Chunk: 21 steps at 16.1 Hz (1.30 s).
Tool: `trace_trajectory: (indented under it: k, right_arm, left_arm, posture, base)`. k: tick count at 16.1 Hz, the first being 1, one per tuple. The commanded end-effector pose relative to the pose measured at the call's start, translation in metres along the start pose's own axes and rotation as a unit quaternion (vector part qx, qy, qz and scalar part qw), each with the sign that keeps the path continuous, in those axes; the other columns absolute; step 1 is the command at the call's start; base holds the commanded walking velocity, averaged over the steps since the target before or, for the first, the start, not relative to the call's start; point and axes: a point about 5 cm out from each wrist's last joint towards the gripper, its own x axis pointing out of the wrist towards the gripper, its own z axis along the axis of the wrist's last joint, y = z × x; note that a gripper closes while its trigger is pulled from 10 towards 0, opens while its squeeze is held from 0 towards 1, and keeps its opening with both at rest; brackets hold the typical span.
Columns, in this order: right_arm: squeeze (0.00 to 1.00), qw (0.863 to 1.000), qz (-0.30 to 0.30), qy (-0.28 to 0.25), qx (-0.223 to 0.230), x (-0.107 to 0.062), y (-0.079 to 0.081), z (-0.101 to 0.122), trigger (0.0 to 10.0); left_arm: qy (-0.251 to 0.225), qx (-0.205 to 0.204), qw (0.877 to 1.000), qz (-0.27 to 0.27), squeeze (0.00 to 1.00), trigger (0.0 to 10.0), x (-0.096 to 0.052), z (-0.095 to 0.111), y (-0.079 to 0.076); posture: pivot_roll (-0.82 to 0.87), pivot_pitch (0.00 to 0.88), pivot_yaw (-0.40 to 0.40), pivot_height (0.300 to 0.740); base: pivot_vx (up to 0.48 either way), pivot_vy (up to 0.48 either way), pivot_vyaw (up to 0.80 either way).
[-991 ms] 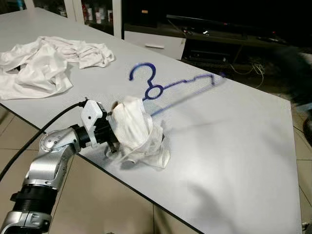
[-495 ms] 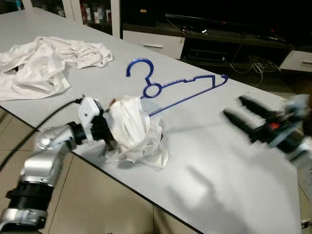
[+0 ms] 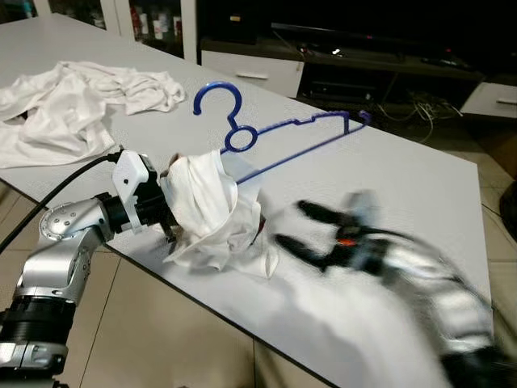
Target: Hang hanger
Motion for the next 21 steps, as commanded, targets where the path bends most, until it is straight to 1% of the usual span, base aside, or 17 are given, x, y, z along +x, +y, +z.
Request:
trace_trajectory:
  k: [1,3,6,7,8,10,11,12,15,16,17,18,19,21]
  right_arm:
    - [0.00,1.000,-0.021,0.013,-0.011,0.004,-0.005,-0.003,10.0]
    - [0.00,0.999,-0.044,0.022,-0.014,0.024,-0.008,-0.009,10.0]
    - [0.00,0.997,-0.068,0.028,-0.018,0.043,-0.011,-0.014,10.0]
    - [0.00,0.997,-0.074,0.028,-0.019,0.045,-0.012,-0.014,10.0]
    - [0.00,0.997,-0.071,0.033,-0.013,0.053,-0.010,-0.018,10.0]
    - [0.00,0.998,-0.042,0.037,0.004,0.060,-0.001,-0.024,10.0]
    - [0.00,0.998,-0.043,0.043,0.012,0.062,0.000,-0.027,3.2]
    - [0.00,0.997,-0.056,0.051,0.025,0.064,-0.003,-0.030,0.0]
    - [0.00,0.994,-0.086,0.061,0.026,0.062,-0.012,-0.031,0.0]
    - [0.00,0.991,-0.117,0.051,0.035,0.056,-0.022,-0.024,0.0]
    - [0.00,0.991,-0.120,0.049,0.037,0.056,-0.023,-0.023,0.0]
    - [0.00,0.991,-0.124,0.035,0.044,0.053,-0.025,-0.017,0.0]
    - [0.00,0.991,-0.120,0.020,0.049,0.051,-0.026,-0.012,0.0]
    - [0.00,0.993,-0.105,0.007,0.047,0.047,-0.024,-0.007,0.0]
  left_arm:
    - [-0.012,0.007,1.000,-0.007,0.00,0.0,0.003,0.006,-0.003]
    - [-0.013,0.003,1.000,-0.009,0.00,0.0,0.004,0.005,-0.005]
    - [-0.014,0.002,1.000,-0.011,0.00,0.0,0.005,0.005,-0.007]
    - [-0.014,0.002,1.000,-0.011,0.00,0.0,0.005,0.005,-0.007]
    - [-0.014,0.002,1.000,-0.012,0.00,0.0,0.006,0.005,-0.007]
    - [-0.014,0.003,1.000,-0.012,0.00,0.0,0.006,0.006,-0.007]
    - [-0.014,0.003,1.000,-0.012,0.00,0.0,0.006,0.006,-0.007]
    - [-0.014,0.003,1.000,-0.011,0.00,0.0,0.006,0.006,-0.006]
    - [-0.014,0.005,1.000,-0.006,0.00,0.0,0.005,0.007,-0.006]
    - [-0.015,0.006,1.000,-0.002,0.00,0.0,0.004,0.007,-0.005]
    - [-0.015,0.006,1.000,-0.001,0.00,0.0,0.004,0.007,-0.005]
    - [-0.015,0.007,1.000,0.001,0.00,0.0,0.004,0.007,-0.004]
    - [-0.015,0.007,1.000,0.002,0.00,0.0,0.003,0.007,-0.004]
    - [-0.015,0.007,1.000,0.002,0.00,0.0,0.003,0.006,-0.004]
  posture:
    - [0.05,0.052,-0.079,0.740]
    - [0.05,0.054,-0.081,0.740]
    - [0.06,0.054,-0.081,0.740]
    - [0.06,0.054,-0.081,0.740]
    - [0.06,0.052,-0.079,0.740]
    - [0.06,0.052,-0.079,0.740]
    - [0.06,0.050,-0.079,0.740]
    - [0.06,0.051,-0.080,0.740]
    - [0.06,0.051,-0.084,0.740]
    - [0.06,0.051,-0.087,0.740]
    - [0.06,0.051,-0.087,0.740]
    - [0.06,0.050,-0.087,0.740]
    - [0.05,0.050,-0.087,0.740]
    - [0.05,0.049,-0.086,0.740]
  base:
    - [0.000,0.000,0.00]
    - [0.000,0.000,0.00]
    - [0.000,0.000,0.00]
    - [0.000,0.000,0.00]
    - [0.000,0.000,0.00]
    - [0.000,0.000,0.00]
    - [0.000,0.000,0.00]
    - [0.000,0.000,0.00]
    - [0.000,0.000,0.00]
    - [0.000,0.000,0.00]
    - [0.000,0.000,0.00]
    - [0.000,0.000,0.00]
    - [0.000,0.000,0.00]
    - [0.000,0.000,0.00]
